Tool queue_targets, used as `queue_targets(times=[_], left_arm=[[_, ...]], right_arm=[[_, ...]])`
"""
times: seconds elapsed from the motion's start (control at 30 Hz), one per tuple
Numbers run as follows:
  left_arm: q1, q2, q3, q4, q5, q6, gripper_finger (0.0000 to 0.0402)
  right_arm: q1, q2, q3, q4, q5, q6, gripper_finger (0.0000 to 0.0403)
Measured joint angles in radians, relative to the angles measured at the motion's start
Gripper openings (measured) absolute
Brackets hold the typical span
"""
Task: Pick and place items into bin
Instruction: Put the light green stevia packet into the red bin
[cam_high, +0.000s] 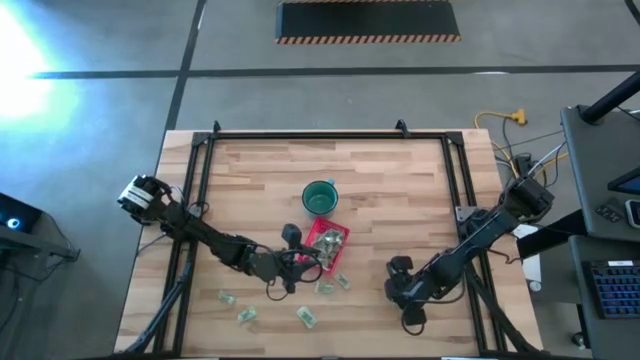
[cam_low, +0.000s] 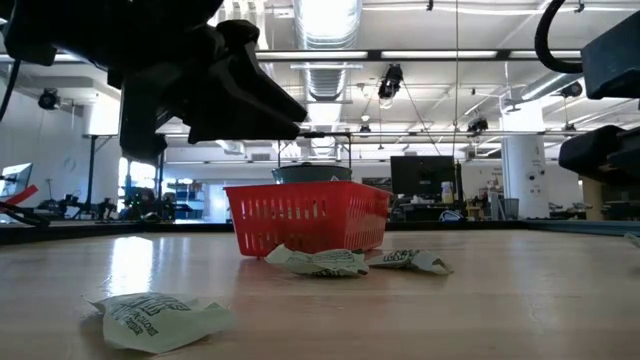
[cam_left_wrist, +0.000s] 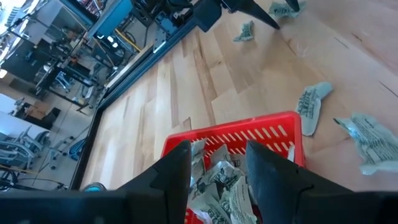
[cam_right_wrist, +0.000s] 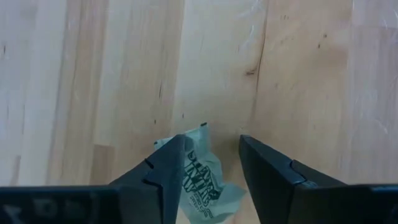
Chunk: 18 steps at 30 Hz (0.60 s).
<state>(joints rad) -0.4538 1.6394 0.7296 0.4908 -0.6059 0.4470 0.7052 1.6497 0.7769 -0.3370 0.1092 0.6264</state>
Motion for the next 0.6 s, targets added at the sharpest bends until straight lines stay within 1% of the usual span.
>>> queue_targets(times=[0.1,0.2,0.37,0.53,0.6], left_arm=[[0.0,0.0,0.0,-0.005,0.0,0.0,0.0137],[0.0,0.0,0.0,-0.005,0.0,0.0,0.0137],[0.0,0.0,0.0,-0.006,0.0,0.0,0.0137],[0.0,0.0,0.0,-0.006,0.0,0.0,0.0137],[0.0,0.0,0.0,-0.006,0.0,0.0,0.0137]], right_arm=[[0.0,0.0,0.0,0.0,-0.003,0.001,0.0147],[0.002,0.0,0.0,-0.002,-0.003,0.0,0.013],[0.001,0.0,-0.001,-0.001,-0.004,-0.016,0.0078],[0.002,0.0,-0.001,0.014,-0.006,-0.083,0.0025],[0.002,0.001,0.002,0.016,-0.002,-0.117,0.0013]])
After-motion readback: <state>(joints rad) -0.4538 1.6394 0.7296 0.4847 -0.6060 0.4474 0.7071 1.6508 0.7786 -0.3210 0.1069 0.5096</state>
